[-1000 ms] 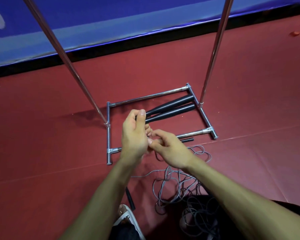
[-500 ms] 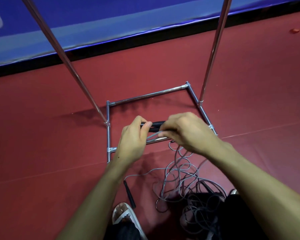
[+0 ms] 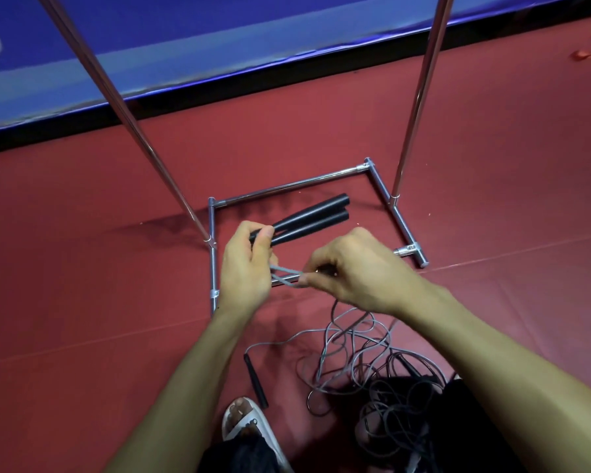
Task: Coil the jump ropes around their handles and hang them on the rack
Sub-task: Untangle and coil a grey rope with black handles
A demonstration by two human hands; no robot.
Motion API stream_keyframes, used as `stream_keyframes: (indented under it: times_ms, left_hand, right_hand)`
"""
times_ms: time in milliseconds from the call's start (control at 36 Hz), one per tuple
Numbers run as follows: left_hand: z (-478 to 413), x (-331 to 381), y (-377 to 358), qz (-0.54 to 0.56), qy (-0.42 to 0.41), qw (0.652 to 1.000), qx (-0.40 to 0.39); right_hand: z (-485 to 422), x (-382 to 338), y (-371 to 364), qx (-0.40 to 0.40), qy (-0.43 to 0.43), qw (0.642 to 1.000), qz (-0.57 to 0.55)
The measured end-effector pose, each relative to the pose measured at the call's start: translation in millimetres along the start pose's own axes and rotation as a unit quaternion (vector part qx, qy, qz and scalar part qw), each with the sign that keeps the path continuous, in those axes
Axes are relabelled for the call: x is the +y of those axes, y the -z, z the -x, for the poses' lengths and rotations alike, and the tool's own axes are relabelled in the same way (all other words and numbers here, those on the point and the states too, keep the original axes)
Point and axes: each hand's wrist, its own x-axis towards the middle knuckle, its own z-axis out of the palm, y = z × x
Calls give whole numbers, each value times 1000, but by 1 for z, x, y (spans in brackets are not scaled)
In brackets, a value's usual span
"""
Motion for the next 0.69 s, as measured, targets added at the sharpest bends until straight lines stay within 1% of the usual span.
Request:
stream_keyframes:
  times_ms: [139,222,333,389,444,500,556,611,694]
  left_hand:
    - [-1,-2,2,24,32,999,-1]
    - [0,0,1,99,87,991,0]
    - [1,8,-3,201,164,965,20]
    - [1,11,-4,248,210,945,39]
    - [1,15,-6,275,233,931,53]
    - [0,17,-9,286,237,926,69]
    - [0,16,-10,278,230,929,81]
    - [-1,14,-10,261,223,936,74]
    - [0,13,-10,231,211,948,64]
  right_hand:
    - [8,-8,-5,-6,10,1000,-6]
    - [10,-4,-3,4,4,1000,14]
    - [15,3,-6,29,-8,999,37]
    - [16,5,-10,29,-39,998,37]
    - [17,8,-18,13,-69,997,19]
    - [19,6,-23,-7,-85,996,-14]
    - [19,6,-27,-32,-108,992,-49]
    - [17,8,-27,-44,-139,986,-79]
    - [15,11,-26,-41,-170,976,-130]
